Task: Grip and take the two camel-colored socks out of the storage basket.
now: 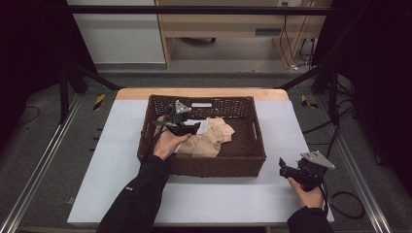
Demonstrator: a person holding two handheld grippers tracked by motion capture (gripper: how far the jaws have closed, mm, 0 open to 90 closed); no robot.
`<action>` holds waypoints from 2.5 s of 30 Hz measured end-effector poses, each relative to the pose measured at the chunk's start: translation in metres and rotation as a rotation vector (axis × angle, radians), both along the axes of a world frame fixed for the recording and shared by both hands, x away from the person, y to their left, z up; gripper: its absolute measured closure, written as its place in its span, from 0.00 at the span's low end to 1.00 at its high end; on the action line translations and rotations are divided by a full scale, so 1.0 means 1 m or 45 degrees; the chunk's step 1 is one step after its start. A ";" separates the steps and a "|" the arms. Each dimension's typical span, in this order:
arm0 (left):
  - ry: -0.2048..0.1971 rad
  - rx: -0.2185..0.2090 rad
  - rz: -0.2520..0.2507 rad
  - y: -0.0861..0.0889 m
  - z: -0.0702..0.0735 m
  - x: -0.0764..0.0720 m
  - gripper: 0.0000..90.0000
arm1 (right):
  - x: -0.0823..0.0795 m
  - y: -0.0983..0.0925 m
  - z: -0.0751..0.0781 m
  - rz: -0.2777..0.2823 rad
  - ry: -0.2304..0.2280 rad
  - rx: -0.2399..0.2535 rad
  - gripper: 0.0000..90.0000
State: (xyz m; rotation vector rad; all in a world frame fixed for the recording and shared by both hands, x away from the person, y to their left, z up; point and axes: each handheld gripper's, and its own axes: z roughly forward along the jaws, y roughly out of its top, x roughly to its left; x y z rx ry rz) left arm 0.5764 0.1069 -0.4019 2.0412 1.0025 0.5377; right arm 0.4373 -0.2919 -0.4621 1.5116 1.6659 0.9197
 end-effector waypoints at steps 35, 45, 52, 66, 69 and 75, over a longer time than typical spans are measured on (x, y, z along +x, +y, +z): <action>0.323 0.263 0.027 0.000 -0.037 0.005 0.70 | 0.000 0.002 -0.001 0.004 0.004 -0.021 0.04; 0.390 0.257 0.004 -0.001 -0.034 0.003 0.97 | -0.001 0.001 -0.001 -0.006 -0.004 -0.029 0.04; 0.279 0.193 0.020 0.002 -0.025 -0.002 0.98 | -0.001 0.000 -0.001 -0.005 -0.001 -0.033 0.04; 0.091 0.033 0.031 0.011 -0.011 -0.011 0.98 | -0.001 0.000 0.000 -0.012 -0.007 -0.028 0.04; 0.091 0.006 0.033 0.012 -0.010 -0.011 0.98 | -0.001 0.000 0.000 -0.010 -0.006 -0.031 0.04; 0.074 -0.055 0.037 0.016 -0.006 -0.011 0.98 | -0.001 0.000 0.000 -0.008 -0.012 -0.031 0.04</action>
